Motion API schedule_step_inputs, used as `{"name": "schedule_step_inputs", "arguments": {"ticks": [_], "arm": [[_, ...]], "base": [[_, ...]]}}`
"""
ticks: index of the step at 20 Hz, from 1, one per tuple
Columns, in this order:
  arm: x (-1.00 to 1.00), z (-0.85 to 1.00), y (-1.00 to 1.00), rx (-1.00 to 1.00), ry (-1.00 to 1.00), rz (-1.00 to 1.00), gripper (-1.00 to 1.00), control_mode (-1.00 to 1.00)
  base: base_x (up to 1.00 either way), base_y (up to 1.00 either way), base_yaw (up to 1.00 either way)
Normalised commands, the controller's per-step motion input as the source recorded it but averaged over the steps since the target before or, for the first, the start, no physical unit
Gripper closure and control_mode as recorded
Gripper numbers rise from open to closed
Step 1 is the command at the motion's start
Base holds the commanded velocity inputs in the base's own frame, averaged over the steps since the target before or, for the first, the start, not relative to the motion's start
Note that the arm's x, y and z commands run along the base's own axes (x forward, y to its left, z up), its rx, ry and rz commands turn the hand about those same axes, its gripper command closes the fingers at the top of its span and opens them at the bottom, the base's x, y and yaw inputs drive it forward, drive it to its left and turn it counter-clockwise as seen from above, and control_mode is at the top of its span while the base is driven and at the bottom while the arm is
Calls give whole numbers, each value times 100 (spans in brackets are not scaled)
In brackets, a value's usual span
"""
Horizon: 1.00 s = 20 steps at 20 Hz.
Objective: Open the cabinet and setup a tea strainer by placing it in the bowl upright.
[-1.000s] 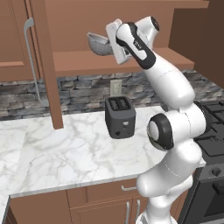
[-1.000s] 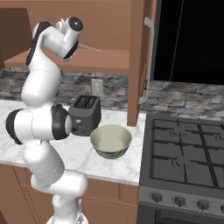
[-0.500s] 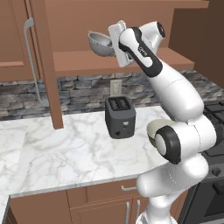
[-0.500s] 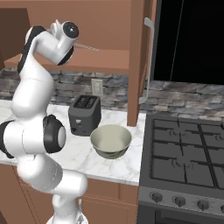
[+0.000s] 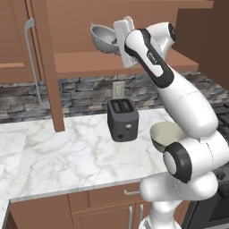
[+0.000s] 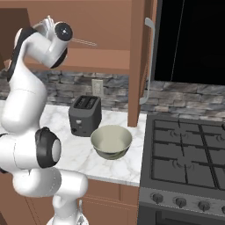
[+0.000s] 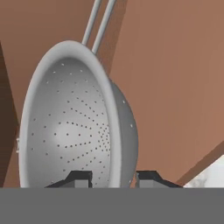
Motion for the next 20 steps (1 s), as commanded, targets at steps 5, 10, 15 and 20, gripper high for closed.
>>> {"name": "schedule_step_inputs", "arguments": {"ticks": [5,10,15,20], "arm": [[-72,25,0,-1,0,0,100,-100],[-100,0,-6,-9,0,1,100,-100],[-100,-1,-28,-17,-1,3,100,-100],[-60,-24,-37,-24,0,7,100,-100]], "base": [[0,0,0],[0,0,0],[0,0,0],[0,0,0]]}}
